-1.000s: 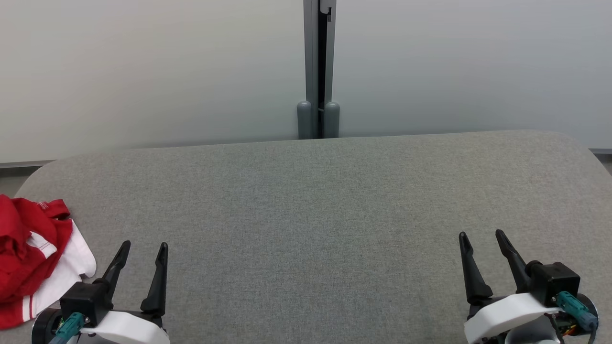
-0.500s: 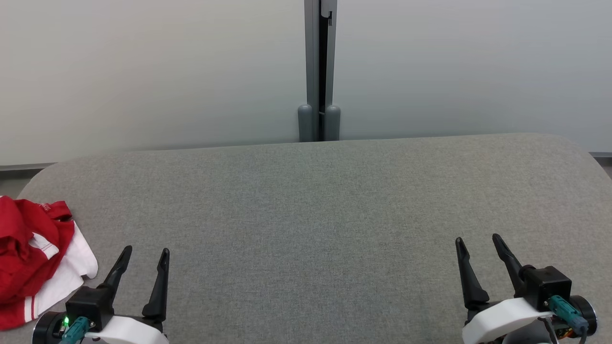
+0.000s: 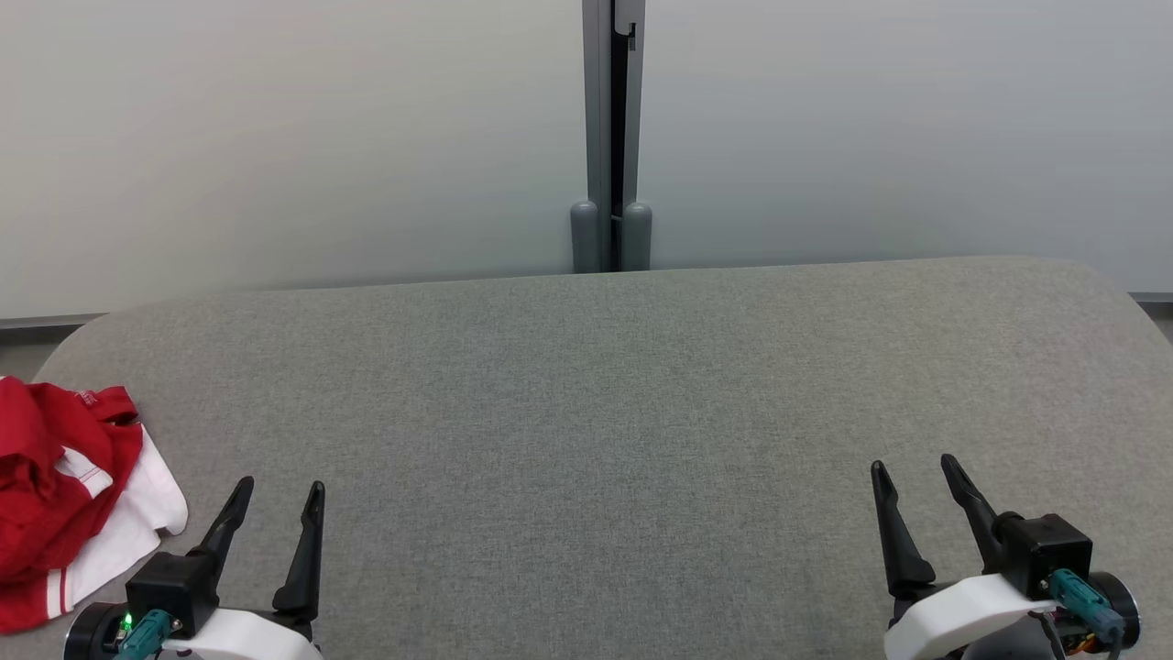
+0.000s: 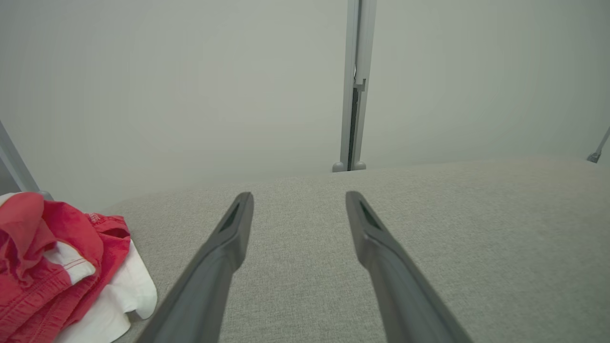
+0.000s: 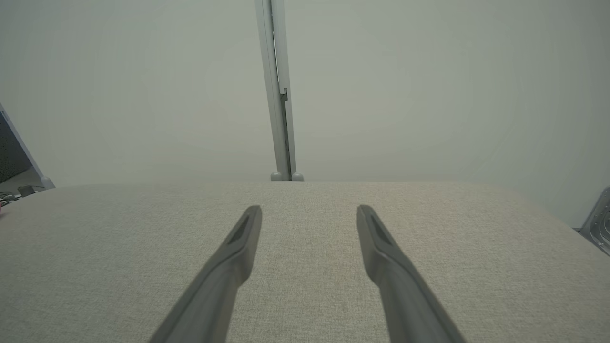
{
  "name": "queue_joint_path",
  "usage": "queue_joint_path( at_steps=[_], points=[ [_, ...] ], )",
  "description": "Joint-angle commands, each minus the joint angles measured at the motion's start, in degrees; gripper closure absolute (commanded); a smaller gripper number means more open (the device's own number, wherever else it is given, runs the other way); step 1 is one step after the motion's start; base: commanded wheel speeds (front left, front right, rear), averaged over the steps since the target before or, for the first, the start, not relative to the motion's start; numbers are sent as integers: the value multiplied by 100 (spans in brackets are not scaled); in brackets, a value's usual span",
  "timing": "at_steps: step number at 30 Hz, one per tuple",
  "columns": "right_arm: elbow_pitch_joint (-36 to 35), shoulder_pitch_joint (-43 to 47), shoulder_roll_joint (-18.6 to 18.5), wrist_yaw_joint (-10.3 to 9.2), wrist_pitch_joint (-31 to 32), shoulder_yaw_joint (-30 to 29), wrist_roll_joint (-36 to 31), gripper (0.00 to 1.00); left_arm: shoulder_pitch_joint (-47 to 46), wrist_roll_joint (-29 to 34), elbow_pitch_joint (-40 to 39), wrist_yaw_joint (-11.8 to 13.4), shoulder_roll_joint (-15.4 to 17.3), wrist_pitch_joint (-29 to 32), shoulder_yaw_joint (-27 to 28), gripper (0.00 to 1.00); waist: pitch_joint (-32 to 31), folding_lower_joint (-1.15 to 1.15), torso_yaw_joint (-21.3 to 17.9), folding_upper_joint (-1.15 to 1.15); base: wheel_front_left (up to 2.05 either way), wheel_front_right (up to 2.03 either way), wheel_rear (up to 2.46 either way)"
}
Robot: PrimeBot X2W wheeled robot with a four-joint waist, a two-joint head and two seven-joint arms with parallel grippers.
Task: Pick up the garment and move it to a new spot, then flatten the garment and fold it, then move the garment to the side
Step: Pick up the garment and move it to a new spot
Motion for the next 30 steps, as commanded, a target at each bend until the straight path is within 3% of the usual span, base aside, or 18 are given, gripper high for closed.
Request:
queue_joint_path(
  at_steps=[1, 12, 30],
  points=[
    [10, -23, -19, 17, -49, -17, 7, 0, -58, 0, 17, -22, 35, -27, 0, 0, -1, 0, 9, 0, 0, 0, 0],
    [-103, 48, -17, 17, 9, -32, -116, 0, -142, -73, 33, -24, 25, -27, 10, 0, 23, 0, 355, 0, 0, 0, 0],
    [-475, -5, -18, 17, 85, 336, -2, 0, -163, -103, 53, -8, 88, -26, 228, 0, 20, 0, 2173, 0, 0, 0, 0]
  ],
)
